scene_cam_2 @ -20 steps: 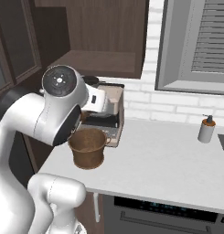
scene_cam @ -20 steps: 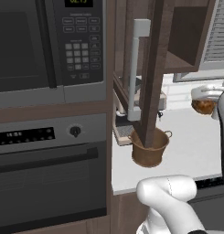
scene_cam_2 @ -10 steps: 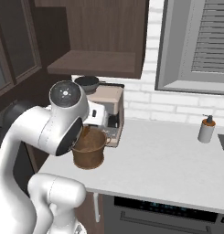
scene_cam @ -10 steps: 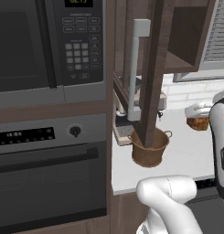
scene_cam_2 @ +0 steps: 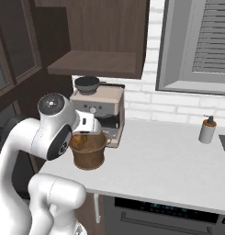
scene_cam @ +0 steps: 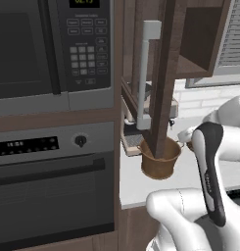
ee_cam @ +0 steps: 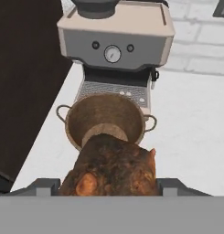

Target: Open the cabinet, pick up the bread from the cabinet and place it in the basket. Then move the basket to the dining counter.

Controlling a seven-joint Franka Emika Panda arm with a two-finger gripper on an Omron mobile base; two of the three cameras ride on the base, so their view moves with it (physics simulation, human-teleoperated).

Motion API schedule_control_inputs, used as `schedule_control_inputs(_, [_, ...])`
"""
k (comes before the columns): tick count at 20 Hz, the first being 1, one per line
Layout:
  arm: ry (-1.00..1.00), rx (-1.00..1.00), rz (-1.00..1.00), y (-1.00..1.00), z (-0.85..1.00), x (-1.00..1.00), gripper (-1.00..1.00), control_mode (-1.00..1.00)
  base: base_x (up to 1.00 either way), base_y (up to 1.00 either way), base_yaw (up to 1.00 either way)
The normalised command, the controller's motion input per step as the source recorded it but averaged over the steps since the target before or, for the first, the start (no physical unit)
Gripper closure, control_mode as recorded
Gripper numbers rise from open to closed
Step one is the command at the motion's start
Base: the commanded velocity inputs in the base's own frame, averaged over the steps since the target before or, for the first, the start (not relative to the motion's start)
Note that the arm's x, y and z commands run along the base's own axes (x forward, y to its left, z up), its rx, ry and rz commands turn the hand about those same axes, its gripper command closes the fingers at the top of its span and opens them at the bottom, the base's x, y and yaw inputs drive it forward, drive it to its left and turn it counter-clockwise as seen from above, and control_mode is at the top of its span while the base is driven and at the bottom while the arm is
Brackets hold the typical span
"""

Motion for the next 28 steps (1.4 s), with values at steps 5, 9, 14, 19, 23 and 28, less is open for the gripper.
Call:
schedule_control_inputs(5, [0.14,-0.06,0.06,0.00,-0.33,0.53,1.00,-1.00,0.00,0.00,0.00])
schedule_control_inputs(9, [0.18,-0.03,0.13,0.03,-0.23,0.62,1.00,-1.00,0.00,0.00,0.00])
schedule_control_inputs(14, [0.09,-0.02,0.13,0.17,-0.24,0.56,1.00,-1.00,0.00,0.00,0.00])
schedule_control_inputs(19, [0.03,0.00,0.12,0.10,-0.40,0.46,1.00,-1.00,0.00,0.00,0.00])
schedule_control_inputs(23, [0.04,0.00,0.09,0.00,-0.41,0.27,1.00,-1.00,0.00,0.00,0.00])
schedule_control_inputs(28, [0.09,0.00,0.08,0.00,-0.27,0.29,1.00,-1.00,0.00,0.00,0.00])
